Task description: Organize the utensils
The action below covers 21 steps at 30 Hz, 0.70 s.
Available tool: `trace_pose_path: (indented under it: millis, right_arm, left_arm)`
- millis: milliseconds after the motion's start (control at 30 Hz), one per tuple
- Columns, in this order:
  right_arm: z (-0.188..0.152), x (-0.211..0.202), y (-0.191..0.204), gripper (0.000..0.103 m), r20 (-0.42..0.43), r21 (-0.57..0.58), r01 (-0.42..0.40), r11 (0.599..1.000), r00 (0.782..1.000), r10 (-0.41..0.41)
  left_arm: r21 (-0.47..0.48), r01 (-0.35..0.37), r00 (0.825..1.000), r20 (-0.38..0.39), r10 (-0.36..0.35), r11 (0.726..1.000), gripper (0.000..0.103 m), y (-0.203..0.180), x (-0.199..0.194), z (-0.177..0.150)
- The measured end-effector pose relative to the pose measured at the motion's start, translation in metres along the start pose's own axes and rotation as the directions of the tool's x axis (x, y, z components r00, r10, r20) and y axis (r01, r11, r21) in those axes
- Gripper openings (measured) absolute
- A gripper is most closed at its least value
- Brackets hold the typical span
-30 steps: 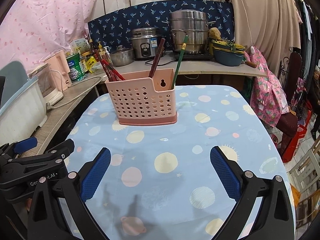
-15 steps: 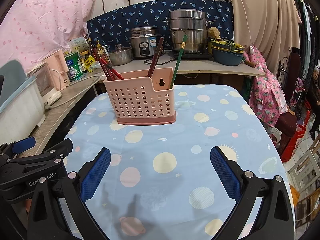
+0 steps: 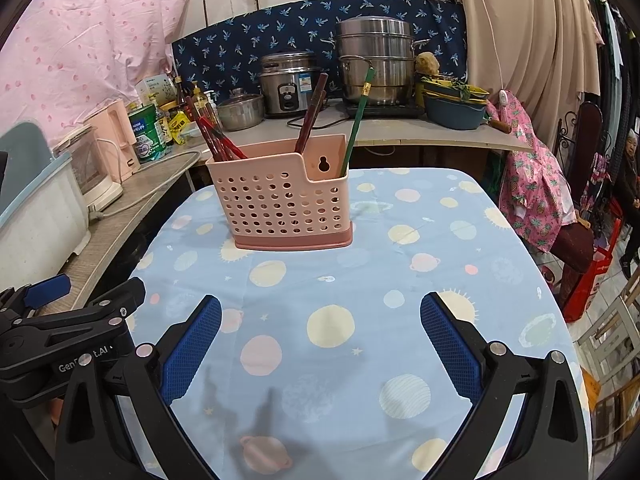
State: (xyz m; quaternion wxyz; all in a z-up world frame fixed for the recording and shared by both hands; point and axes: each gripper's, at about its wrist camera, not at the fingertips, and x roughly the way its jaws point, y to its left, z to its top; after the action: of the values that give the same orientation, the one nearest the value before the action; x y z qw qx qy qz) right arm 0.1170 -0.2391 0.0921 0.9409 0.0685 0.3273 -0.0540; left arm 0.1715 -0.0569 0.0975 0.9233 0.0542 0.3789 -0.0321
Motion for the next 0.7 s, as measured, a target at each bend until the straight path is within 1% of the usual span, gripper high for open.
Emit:
trace_pose_path:
  millis: [267,467,700]
  right_arm:
    - [0.000,0.000,0.001,0.096,0.001,-0.001,-0.001,1.000,1.000,0.001]
    - [0.004,0.005,0.003,0.096,0.002,-0.005,0.001,1.000,1.000,-0.001]
    - [0.009,0.009,0.004,0.096,0.004,-0.004,0.002,1.000,1.000,-0.002]
  left_arm:
    - [-0.001,-0.007,1.000,0.003,0.007,1.000,0.096,0.002,0.002,0.003]
    - [-0.009,0.012,1.000,0.000,-0.012,1.000,0.096,0.001,0.006,0.006]
    - [-0.004,0.003,1.000,0.006,-0.003,1.000,0.096,-0.003,0.008,0.011]
